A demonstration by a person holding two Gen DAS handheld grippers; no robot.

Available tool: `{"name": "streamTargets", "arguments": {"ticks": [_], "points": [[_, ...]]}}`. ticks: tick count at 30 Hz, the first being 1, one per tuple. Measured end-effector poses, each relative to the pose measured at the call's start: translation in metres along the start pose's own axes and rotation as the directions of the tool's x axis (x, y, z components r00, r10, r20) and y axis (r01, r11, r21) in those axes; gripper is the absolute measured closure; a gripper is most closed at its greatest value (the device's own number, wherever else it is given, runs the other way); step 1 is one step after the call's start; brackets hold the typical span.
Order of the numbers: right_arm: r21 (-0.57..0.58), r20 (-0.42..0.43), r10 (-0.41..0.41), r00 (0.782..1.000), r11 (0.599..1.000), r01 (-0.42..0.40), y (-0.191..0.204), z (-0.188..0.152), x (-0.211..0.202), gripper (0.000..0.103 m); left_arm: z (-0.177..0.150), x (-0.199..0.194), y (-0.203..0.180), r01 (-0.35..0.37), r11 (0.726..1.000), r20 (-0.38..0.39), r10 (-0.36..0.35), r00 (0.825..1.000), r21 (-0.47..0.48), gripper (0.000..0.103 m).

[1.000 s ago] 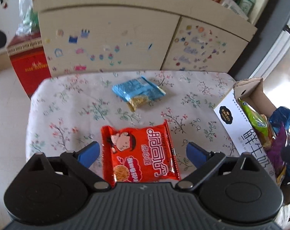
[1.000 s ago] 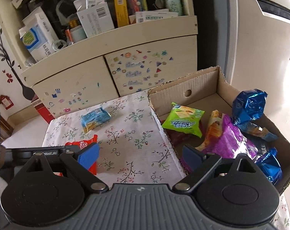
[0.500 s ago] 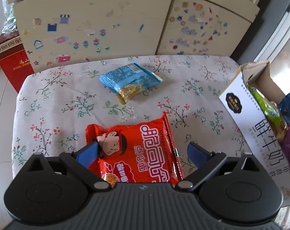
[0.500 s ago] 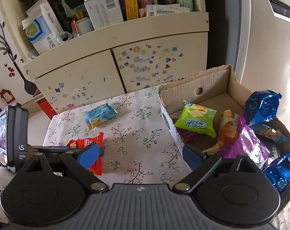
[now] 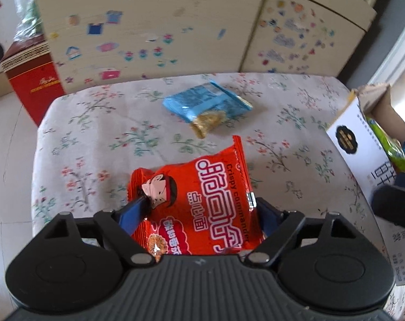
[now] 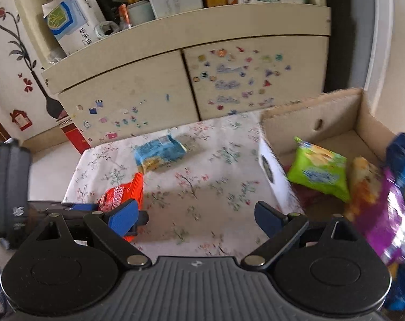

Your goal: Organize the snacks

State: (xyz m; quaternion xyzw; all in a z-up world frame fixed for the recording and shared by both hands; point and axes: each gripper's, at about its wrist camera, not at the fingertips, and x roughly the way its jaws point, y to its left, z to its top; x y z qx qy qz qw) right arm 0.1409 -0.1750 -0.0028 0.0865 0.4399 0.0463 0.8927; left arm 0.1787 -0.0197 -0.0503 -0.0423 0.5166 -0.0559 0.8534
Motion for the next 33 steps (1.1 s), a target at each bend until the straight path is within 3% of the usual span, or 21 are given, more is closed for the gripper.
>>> {"name": "streamTargets", "arguments": {"ticks": [8,19,33], "points": [[-0.002,-0.019,0.036,0.999,0.999,-0.036,0.005,0.014,0.043,0.007,-0.001,-0.008,0.017,-0.05,0.999,0.012,0.05,0.999,0.004,0.024],[-0.109,-0.026,0.089,0.996,0.99,-0.091,0.027,0.034,0.1,0.009,0.002,-0.008,0.022,-0.035,0.999,-0.021,0.035,0.999,-0.02,0.024],[-0.241,-0.082,0.05,0.995,0.968,-0.068,0.052,0.053,0.171,0.009,0.005,0.006,0.025,-0.037,0.998,-0.035,0.036,0.999,-0.045,0.008]]}}
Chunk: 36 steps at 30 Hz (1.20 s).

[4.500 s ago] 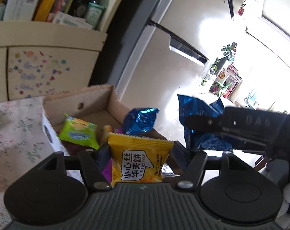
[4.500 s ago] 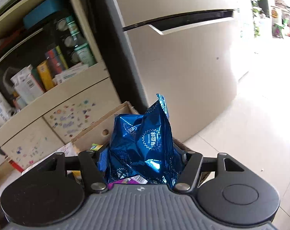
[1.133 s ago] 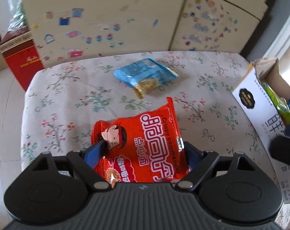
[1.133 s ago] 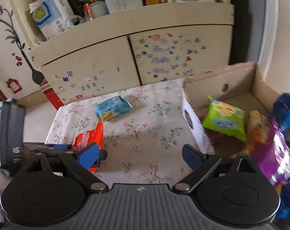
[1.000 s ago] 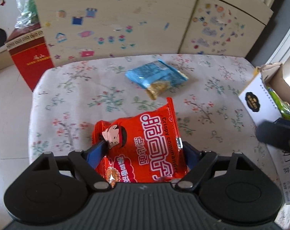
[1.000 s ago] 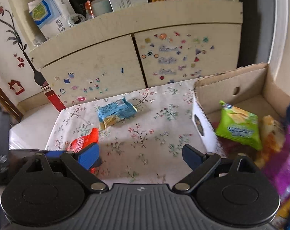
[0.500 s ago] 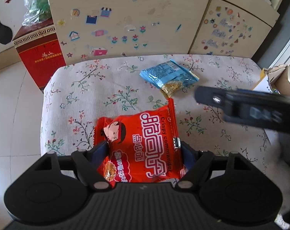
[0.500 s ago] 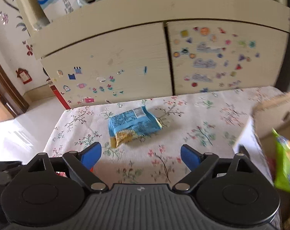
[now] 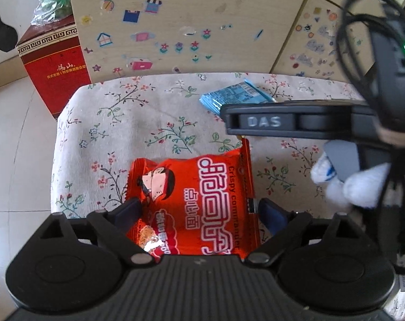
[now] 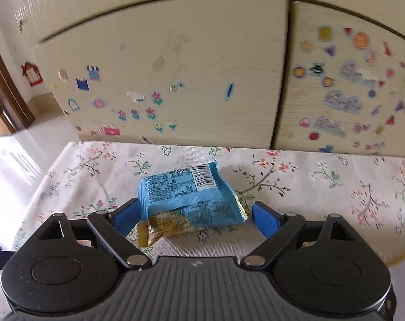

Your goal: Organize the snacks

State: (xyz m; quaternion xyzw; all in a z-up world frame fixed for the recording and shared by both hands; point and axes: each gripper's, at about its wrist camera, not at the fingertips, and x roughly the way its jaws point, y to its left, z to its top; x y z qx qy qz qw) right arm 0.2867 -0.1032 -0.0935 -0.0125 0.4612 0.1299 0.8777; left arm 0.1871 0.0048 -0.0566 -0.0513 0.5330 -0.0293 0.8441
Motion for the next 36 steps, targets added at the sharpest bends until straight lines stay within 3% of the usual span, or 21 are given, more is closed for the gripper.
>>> {"name": "streamTargets", "arguments": {"ticks": [3,4,9,19,23,26,30,32,36], "points": [[-0.028,0.004,-0.026,1.0,0.999,0.026,0.004,0.003,0.006,0.014,-0.001,0.002,-0.002,-0.018,1.0,-0.004,0.018,1.0,0.005,0.004],[-0.03,0.006,-0.027,1.0,0.999,0.028,0.004,0.004,0.005,0.022,-0.001,0.004,-0.002,-0.025,1.0,-0.008,0.025,1.0,0.006,0.002],[-0.054,-0.001,-0.022,1.0,0.998,0.022,0.005,0.0,-0.005,0.037,-0.004,0.014,0.0,-0.103,0.994,-0.022,0.103,0.994,0.039,0.001],[-0.029,-0.086,-0.052,0.995,0.998,0.049,-0.01,-0.034,-0.058,0.046,-0.006,0.012,-0.001,-0.106,0.993,-0.006,0.107,0.994,0.045,0.0],[-0.03,-0.119,-0.079,0.99,0.997,0.076,-0.006,-0.054,-0.079,0.062,-0.009,0.01,-0.002,-0.107,0.993,0.01,0.107,0.994,0.049,0.0],[-0.053,-0.139,-0.105,0.985,0.994,0.099,0.0,-0.069,-0.095,0.062,-0.01,0.009,-0.002,-0.106,0.993,0.018,0.105,0.994,0.056,0.0],[0.023,-0.167,-0.037,0.985,0.999,0.041,-0.002,-0.081,-0.114,0.059,-0.01,0.008,-0.001,-0.099,0.993,0.019,0.098,0.995,0.066,0.0],[0.073,-0.138,0.017,0.99,0.997,-0.007,-0.006,-0.083,-0.121,0.051,-0.011,0.007,-0.001,-0.094,0.993,0.02,0.092,0.996,0.076,0.0],[0.039,-0.049,-0.023,0.999,0.999,0.025,-0.008,-0.073,-0.127,0.034,-0.012,0.006,-0.001,-0.087,0.992,0.02,0.086,0.996,0.089,0.0]]}}
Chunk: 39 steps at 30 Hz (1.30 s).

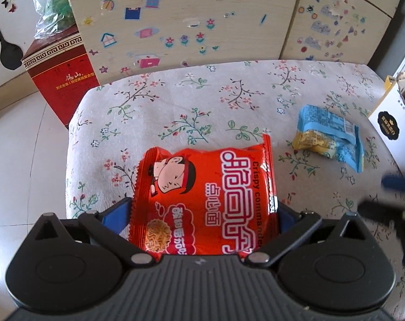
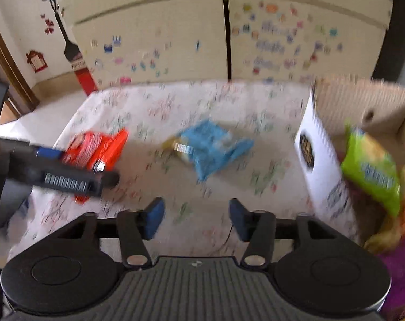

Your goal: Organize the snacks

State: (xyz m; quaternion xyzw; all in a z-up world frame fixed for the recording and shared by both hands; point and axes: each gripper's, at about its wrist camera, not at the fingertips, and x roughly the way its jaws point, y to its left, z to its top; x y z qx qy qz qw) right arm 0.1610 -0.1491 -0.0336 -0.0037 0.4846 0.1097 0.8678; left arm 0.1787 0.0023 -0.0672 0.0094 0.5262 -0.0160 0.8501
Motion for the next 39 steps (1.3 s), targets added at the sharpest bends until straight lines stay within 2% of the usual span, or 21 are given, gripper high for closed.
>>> {"name": "streamTargets", "arguments": {"ticks": [2,9,13,19,22,25,29,31,39], "points": [[-0.014,0.017,0.018,1.0,1.0,-0.018,-0.003,0.01,0.006,0.024,0.0,0.0,0.001,0.004,1.0,0.001,-0.004,1.0,0.006,0.0],[-0.119,0.058,0.0,0.998,0.993,0.007,-0.007,0.035,0.039,0.017,0.001,0.0,0.002,0.007,1.0,-0.004,-0.007,1.0,0.016,0.0],[-0.137,0.063,0.021,0.998,0.99,-0.012,-0.008,0.04,0.054,0.011,0.001,0.001,0.002,0.011,0.999,-0.004,-0.011,1.0,0.03,0.002],[-0.194,0.058,0.023,0.998,0.981,-0.012,0.001,0.038,0.067,0.01,0.002,-0.005,-0.006,0.012,0.997,0.013,-0.013,1.0,0.074,0.012],[-0.232,0.064,-0.004,0.998,0.973,0.019,0.004,0.037,0.068,0.01,0.002,-0.009,-0.01,0.027,0.994,0.023,-0.03,0.999,0.103,0.025],[-0.24,0.059,-0.004,0.998,0.971,0.018,0.002,0.041,0.062,0.01,0.003,-0.009,-0.01,0.039,0.994,0.019,-0.041,0.999,0.099,0.026],[-0.186,0.089,0.025,0.996,0.982,-0.008,-0.005,0.05,0.056,0.003,0.003,-0.009,-0.01,0.043,0.994,0.017,-0.045,0.999,0.103,0.025],[-0.181,0.09,0.041,0.995,0.983,-0.024,-0.005,0.051,0.06,0.002,0.003,-0.008,-0.009,0.047,0.994,0.016,-0.049,0.999,0.1,0.024],[-0.241,0.088,0.065,0.994,0.97,-0.042,0.0,0.049,0.081,0.001,0.003,-0.008,-0.008,0.052,0.993,0.013,-0.054,0.998,0.104,0.021]]}}
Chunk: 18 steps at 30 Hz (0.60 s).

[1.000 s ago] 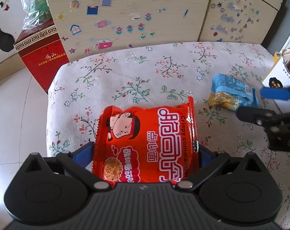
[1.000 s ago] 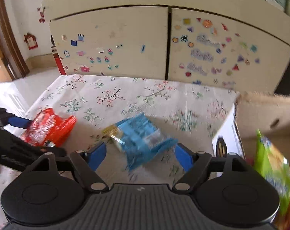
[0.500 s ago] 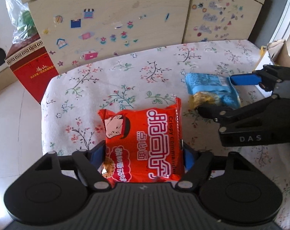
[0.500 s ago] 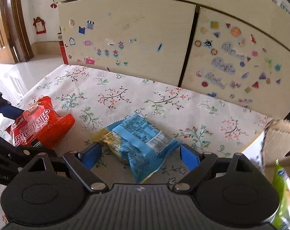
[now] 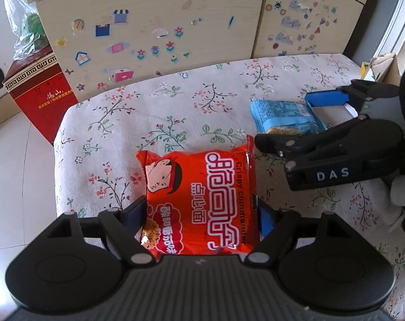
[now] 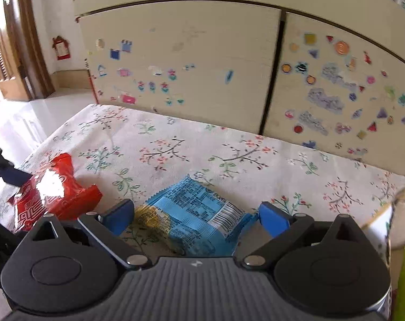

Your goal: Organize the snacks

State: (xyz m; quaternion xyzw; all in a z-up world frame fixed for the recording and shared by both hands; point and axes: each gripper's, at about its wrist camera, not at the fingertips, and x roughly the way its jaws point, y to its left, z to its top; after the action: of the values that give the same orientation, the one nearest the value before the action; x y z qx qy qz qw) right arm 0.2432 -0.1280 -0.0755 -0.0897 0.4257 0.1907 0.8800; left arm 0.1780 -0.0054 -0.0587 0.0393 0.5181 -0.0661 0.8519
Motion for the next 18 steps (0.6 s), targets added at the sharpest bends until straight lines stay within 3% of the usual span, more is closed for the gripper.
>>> {"name": "streamTargets", "arguments": {"ticks": [4,7,10,14,18], "points": [[-0.083,-0.099,0.009,0.995,0.996,-0.017,0.01,0.005,-0.002,0.002,0.001,0.001,0.0,-0.008,1.0,-0.002,0.008,1.0,0.0,0.018],[-0.067,-0.179,0.013,0.984,0.997,-0.025,0.008,0.009,-0.005,0.002,0.001,0.002,-0.002,-0.014,1.0,-0.002,0.014,1.0,0.015,0.014],[-0.035,-0.187,0.063,0.98,0.997,-0.071,0.0,0.008,-0.01,0.003,0.002,0.002,0.0,-0.008,1.0,-0.007,0.008,1.0,0.01,0.013],[-0.136,-0.214,0.017,0.977,0.99,-0.047,0.003,0.005,-0.014,0.004,0.002,0.002,0.001,0.008,1.0,-0.015,-0.008,1.0,0.03,0.012],[-0.203,-0.294,0.085,0.952,0.968,-0.148,0.007,0.001,-0.02,0.003,0.002,0.002,0.001,0.012,0.999,-0.016,-0.011,1.0,0.039,0.011]]}}
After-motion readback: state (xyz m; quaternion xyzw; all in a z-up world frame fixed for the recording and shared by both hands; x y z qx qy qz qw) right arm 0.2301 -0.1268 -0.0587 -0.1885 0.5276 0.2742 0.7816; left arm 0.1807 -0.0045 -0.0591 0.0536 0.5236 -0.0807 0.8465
